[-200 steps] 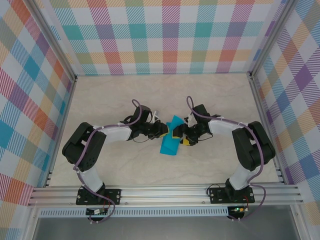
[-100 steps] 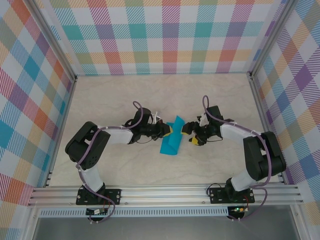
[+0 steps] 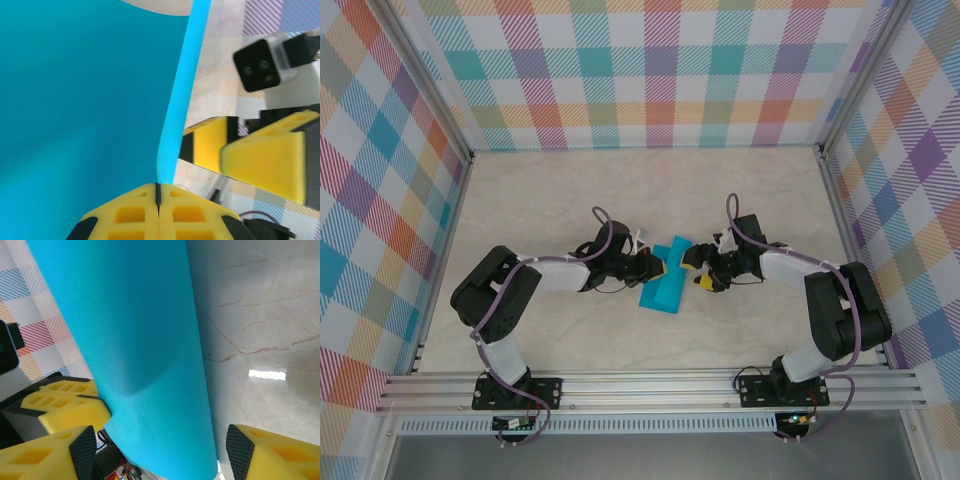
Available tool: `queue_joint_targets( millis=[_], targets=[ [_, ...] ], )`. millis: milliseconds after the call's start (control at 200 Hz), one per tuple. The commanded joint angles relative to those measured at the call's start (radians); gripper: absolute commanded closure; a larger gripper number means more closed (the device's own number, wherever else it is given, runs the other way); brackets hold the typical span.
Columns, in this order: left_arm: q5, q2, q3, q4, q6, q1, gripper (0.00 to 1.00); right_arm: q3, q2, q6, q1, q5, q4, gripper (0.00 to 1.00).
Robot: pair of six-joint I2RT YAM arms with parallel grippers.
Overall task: Fold a paper plane with a square sheet of paper (pick it up from the middle)
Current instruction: First fold in half a square sheet of paper at the center of the table.
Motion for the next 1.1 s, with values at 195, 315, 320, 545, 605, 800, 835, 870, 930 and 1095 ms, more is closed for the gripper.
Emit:
queue_joint_targets(
  millis=[195,315,320,545,605,800,835,870,930,1095],
  targets=[
    [-0.117,-0.033,0.059,-0.222,0.102,0.008,1.00,0.022,0.068,-0.026,0.003,0.010,-0.026,0.38],
    [-0.118,-0.017,0.066,-0.225,0.103,0.013,1.00,0.039,0.099,-0.031,0.023,0.025,-0.026,0.41],
    [-0.118,-0.016,0.067,-0.225,0.103,0.014,1.00,0.040,0.100,-0.030,0.024,0.025,-0.026,0.41],
    [-0.106,-0.003,0.090,-0.254,0.133,0.028,0.99,0.082,0.160,-0.023,0.065,0.052,-0.019,0.44],
    [-0.106,0.002,0.095,-0.263,0.140,0.033,0.98,0.091,0.175,-0.022,0.070,0.049,-0.018,0.47],
    [-0.120,0.005,0.087,-0.267,0.138,0.040,0.96,0.104,0.200,-0.030,0.080,0.030,0.005,0.53],
    [-0.118,0.003,0.086,-0.267,0.139,0.040,0.96,0.104,0.201,-0.031,0.080,0.016,0.019,0.53],
    [-0.119,0.003,0.088,-0.269,0.140,0.040,0.96,0.104,0.203,-0.031,0.080,0.008,0.026,0.51],
    [-0.125,0.004,0.089,-0.276,0.141,0.040,0.95,0.109,0.210,-0.035,0.080,0.002,0.028,0.50],
    [-0.131,0.012,0.093,-0.286,0.140,0.042,0.94,0.119,0.235,-0.041,0.087,-0.007,0.037,0.50]
  ],
)
